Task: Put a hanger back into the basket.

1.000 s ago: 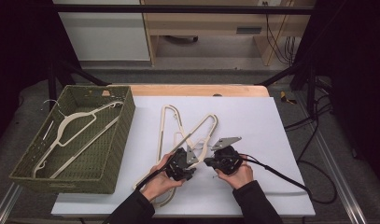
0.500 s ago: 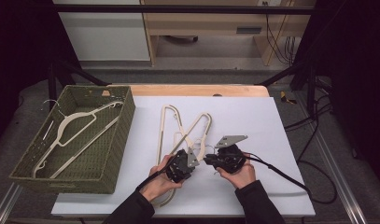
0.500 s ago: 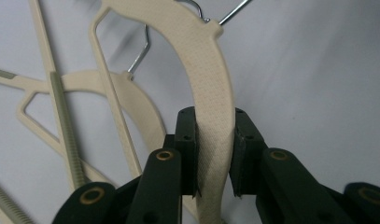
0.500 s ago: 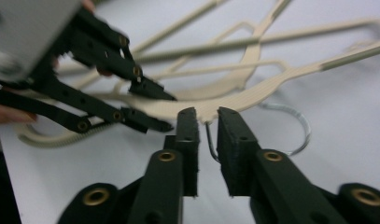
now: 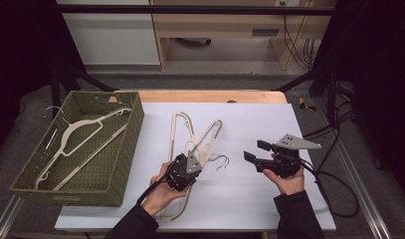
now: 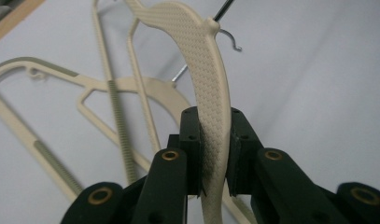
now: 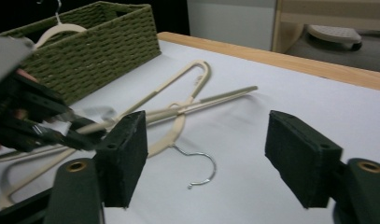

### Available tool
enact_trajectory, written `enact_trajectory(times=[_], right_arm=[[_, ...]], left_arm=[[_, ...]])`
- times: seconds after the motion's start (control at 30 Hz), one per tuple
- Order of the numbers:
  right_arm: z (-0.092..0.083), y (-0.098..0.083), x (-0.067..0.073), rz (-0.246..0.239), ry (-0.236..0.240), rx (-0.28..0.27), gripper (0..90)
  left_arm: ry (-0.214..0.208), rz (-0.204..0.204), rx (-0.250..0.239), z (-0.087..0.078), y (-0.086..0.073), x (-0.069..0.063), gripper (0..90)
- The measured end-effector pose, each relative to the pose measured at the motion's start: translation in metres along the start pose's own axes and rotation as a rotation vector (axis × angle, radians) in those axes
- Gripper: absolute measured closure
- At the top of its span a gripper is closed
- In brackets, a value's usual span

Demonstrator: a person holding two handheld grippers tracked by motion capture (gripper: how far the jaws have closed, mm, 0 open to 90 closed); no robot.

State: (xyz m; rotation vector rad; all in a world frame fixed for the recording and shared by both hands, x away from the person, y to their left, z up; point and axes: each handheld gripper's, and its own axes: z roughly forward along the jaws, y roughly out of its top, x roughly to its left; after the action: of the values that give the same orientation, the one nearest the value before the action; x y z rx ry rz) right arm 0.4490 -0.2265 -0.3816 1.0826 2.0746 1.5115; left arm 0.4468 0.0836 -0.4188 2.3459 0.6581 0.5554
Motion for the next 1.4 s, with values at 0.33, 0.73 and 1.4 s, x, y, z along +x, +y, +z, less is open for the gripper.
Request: enact_trajectory(times=[0.33, 0.73, 1.4], right_arm=[[-0.004, -0.011, -0.017, 0.019, -0.051, 0.01, 14.2], [0.001, -0.015, -0.016, -0.005, -0.036, 0.037, 9.4], [-0.007, -0.013, -0.016, -0.016, -0.044, -0.002, 6.1]], left_arm=[[0.089, -0.104, -0.065, -0.024, -0.01, 0.028, 85.5], [0.076, -0.159, -0.175, -0.053, -0.016, 0.037, 86.2], [0.029, -0.182, -0.345, -0.148, -0.009, 0.06, 86.2]])
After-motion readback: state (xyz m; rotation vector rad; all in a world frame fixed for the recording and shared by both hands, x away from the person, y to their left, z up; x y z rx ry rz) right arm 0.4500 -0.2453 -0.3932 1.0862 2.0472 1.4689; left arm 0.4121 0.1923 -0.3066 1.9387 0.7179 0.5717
